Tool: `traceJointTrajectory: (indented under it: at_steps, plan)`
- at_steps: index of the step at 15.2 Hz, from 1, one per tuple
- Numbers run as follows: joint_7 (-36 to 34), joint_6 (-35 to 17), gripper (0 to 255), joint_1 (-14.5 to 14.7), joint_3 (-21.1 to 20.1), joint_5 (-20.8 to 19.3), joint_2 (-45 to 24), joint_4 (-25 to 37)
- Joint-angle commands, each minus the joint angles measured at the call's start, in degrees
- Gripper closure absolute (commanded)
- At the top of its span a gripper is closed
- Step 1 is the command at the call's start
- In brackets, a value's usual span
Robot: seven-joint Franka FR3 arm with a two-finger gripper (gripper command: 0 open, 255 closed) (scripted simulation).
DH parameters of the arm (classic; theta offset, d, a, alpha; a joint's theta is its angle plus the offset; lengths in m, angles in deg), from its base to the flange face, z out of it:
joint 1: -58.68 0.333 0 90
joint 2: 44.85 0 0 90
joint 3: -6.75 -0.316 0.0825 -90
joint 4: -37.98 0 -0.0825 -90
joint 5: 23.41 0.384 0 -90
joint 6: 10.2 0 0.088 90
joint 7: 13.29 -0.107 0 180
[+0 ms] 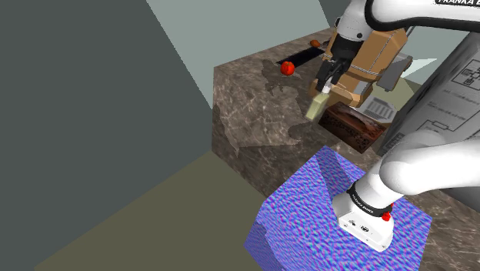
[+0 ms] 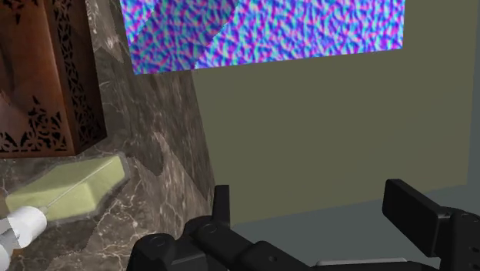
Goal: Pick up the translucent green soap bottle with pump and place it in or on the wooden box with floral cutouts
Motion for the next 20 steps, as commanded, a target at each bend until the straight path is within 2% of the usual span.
traceJointTrajectory:
  at_steps: [1,11,20]
  plan:
    - [2.0,-2.4,0,-1.2,2.0,-1.9,-1.5,-0.5]
    - [10.8,-14.3,0,-6.4,11.3,-8.9,-12.8,1.6]
    - [19.0,-24.0,0,-9.1,19.5,-10.4,-26.7,8.8]
